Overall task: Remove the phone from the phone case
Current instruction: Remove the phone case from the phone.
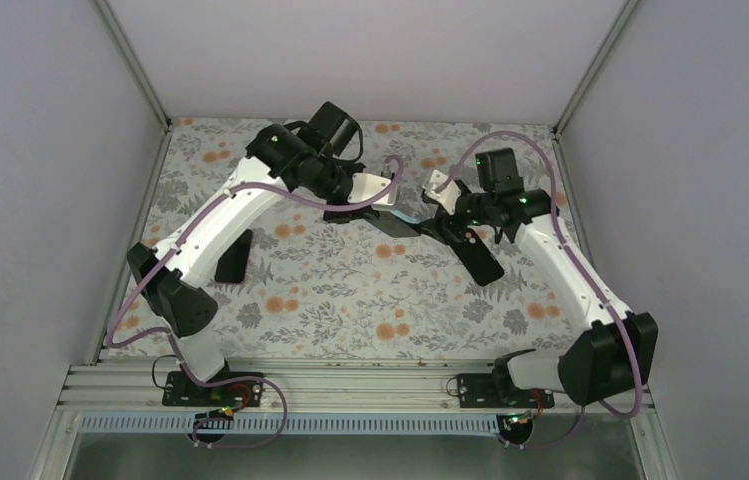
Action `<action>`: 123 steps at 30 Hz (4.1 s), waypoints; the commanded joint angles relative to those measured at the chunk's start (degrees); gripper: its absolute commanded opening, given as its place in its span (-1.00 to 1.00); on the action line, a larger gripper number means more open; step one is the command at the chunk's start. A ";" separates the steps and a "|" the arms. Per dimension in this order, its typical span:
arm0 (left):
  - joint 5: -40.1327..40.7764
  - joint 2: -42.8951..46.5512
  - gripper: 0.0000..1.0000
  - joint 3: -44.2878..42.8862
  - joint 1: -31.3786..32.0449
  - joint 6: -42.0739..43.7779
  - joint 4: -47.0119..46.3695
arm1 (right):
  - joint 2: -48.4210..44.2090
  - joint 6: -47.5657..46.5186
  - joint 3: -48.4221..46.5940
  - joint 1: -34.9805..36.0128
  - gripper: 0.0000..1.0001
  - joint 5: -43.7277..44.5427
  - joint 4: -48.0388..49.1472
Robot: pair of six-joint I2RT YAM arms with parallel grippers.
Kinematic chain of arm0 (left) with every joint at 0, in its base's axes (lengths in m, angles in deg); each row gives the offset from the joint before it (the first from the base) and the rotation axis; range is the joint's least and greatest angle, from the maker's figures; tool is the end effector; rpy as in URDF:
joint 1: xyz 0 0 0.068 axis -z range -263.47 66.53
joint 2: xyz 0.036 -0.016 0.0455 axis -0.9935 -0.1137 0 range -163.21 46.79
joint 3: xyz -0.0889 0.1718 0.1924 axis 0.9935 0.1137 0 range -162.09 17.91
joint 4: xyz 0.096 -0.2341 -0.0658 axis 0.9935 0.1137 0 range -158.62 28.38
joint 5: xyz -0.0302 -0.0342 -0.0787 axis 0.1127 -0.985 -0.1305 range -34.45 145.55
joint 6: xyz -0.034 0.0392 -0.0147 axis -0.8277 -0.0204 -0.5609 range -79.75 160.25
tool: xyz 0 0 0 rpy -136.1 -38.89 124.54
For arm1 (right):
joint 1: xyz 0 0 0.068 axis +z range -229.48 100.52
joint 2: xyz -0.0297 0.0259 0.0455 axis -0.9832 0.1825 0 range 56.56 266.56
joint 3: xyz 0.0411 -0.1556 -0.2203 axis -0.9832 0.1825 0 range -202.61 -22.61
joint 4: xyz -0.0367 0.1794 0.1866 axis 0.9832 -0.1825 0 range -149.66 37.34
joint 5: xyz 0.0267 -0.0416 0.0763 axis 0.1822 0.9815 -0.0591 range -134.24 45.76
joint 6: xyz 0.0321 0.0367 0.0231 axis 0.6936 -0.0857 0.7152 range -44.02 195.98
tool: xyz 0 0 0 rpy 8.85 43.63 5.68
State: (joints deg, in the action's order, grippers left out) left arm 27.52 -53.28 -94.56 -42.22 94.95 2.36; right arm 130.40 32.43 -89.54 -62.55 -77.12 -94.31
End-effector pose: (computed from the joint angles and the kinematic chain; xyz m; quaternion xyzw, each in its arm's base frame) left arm 0.2503 -0.2417 0.3947 0.7377 0.5765 -0.2008 0.2882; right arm 0.2486 0.0960 0.3192 -0.5383 0.7246 0.1795 0.3911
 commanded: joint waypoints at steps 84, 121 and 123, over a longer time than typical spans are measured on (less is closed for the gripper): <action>37.35 0.05 1.00 22.49 -5.04 -25.37 -87.11 | 26.67 47.65 -44.76 3.12 -0.93 2.85 24.19; 57.89 -4.69 -0.36 29.98 -7.86 -10.44 -125.03 | 28.59 51.19 -35.86 18.79 -0.95 -10.81 28.48; 58.16 -5.15 -0.40 29.74 -7.89 -9.60 -126.36 | 29.16 51.15 -35.96 19.13 -0.95 -12.12 28.46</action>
State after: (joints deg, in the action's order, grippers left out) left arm 78.16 -57.02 -60.07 -44.80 86.43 -120.06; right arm 159.74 81.65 -126.09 -51.73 -64.95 -53.85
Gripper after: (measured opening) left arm 0.311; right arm 0.075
